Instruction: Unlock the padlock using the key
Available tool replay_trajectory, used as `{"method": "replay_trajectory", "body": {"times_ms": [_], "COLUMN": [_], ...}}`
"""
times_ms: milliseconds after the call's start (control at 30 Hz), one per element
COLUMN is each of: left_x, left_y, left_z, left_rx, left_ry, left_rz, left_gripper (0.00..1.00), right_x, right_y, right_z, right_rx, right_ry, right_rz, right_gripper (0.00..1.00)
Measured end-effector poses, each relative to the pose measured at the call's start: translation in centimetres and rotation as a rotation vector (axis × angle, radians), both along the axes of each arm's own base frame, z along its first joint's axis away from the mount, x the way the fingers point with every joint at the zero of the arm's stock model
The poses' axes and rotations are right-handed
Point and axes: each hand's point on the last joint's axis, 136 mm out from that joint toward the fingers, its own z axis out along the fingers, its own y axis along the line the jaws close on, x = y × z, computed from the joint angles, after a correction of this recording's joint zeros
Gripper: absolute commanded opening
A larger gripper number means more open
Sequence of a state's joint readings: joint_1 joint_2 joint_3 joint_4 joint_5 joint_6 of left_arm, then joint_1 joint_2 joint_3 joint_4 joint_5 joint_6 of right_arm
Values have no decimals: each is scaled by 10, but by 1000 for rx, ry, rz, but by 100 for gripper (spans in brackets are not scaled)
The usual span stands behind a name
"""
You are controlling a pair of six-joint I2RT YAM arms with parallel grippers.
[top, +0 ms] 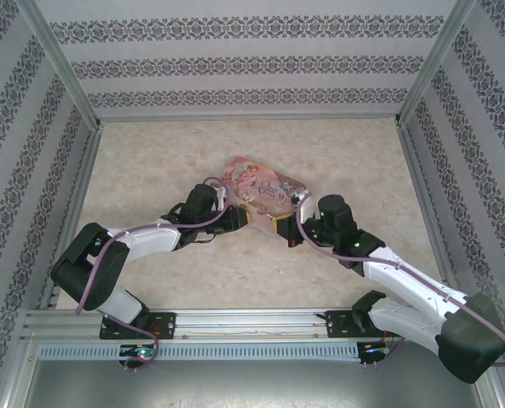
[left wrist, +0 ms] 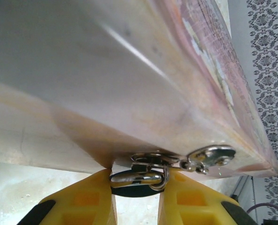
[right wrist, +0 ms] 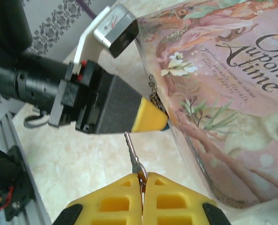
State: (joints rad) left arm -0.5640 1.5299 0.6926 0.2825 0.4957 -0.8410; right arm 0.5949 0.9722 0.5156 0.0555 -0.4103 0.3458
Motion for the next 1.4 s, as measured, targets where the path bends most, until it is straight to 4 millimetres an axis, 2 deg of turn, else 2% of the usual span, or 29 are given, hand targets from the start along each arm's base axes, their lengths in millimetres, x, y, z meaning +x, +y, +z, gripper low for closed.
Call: {"method": "replay_trajectory", "body": {"times_ms": [233,367,633,933,1167,1400], "left_x": [-2,-1,-1,1,1,1], "left_y": [-4,-5,-7,-8,-9,-9], "left_z": [3,6,8,12,12,8], "left_rx": [-27,-37,-52,-71,-82,-85], "left_ry": [43,46,62,78,98,122], "left_rz": [11,13,23,37,48,56], "left_gripper": [13,12,12,11,9,8], "right_x": [-13,-13,-14,-4,6,9], "right_y": [4,8,15,14,16,17], "right_z": [-18,-27,-57,-70,-71,-85], "right_rx": [-78,-102,-152,-179,-178,-203], "right_ry": [-69,-93,-78,-113,-139,-119], "right_rz": [26,37,46,4,-29,-32], "right_gripper": [0,0,0,0,0,0]}}
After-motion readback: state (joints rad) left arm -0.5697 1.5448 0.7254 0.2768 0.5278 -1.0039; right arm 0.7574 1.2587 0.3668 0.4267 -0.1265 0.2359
